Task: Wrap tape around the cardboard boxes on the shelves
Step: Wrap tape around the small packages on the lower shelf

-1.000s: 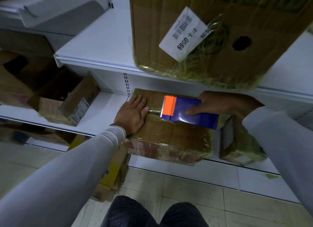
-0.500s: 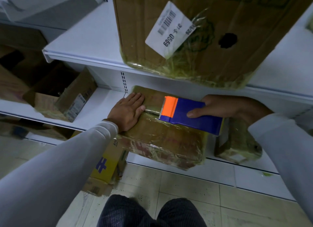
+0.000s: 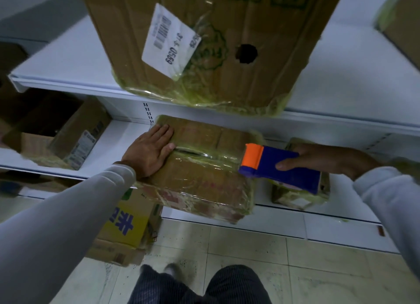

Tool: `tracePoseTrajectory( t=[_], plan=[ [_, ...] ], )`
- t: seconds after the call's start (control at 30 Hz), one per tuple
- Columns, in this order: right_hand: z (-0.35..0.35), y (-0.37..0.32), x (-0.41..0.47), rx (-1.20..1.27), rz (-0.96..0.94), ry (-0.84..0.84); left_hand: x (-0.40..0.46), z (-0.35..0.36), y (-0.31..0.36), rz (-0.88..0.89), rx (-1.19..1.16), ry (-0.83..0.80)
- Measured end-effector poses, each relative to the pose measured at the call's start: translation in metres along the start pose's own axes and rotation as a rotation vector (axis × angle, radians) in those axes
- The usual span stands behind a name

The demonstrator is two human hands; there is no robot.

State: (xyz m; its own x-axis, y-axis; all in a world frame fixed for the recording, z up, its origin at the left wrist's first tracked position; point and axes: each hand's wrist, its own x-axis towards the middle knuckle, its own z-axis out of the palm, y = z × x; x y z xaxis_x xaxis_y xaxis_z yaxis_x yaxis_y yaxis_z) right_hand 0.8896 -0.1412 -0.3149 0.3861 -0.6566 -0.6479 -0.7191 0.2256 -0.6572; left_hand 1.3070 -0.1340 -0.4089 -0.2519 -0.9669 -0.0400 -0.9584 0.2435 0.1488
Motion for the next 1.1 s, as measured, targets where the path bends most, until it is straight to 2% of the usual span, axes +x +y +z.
tracePoseTrajectory(
  t=[0.23,0.37,0.47,0.73,0.9,1.1],
  plan=[
    [0.01,0.016,0.011,0.058,0.001,0.006,-0.001,-0.008,0.023,-0.054,0.099,-0.039],
    [0.014,0.019,0.01,0.092,-0.02,0.0,0.009,0.004,0.108,0.157,-0.035,0.034],
    [0.018,0.026,0.011,0.147,-0.026,-0.02,0.017,0.017,0.15,0.157,-0.053,0.014],
    [-0.004,0.035,-0.006,0.085,-0.036,-0.059,0.022,0.012,0.133,0.17,-0.098,-0.007],
    [-0.035,0.074,-0.05,0.036,0.063,-0.023,0.023,0.015,0.133,0.159,-0.07,-0.009],
    [-0.011,0.08,-0.027,-0.015,0.047,0.108,0.018,0.013,0.142,0.177,-0.029,0.034]
  ],
)
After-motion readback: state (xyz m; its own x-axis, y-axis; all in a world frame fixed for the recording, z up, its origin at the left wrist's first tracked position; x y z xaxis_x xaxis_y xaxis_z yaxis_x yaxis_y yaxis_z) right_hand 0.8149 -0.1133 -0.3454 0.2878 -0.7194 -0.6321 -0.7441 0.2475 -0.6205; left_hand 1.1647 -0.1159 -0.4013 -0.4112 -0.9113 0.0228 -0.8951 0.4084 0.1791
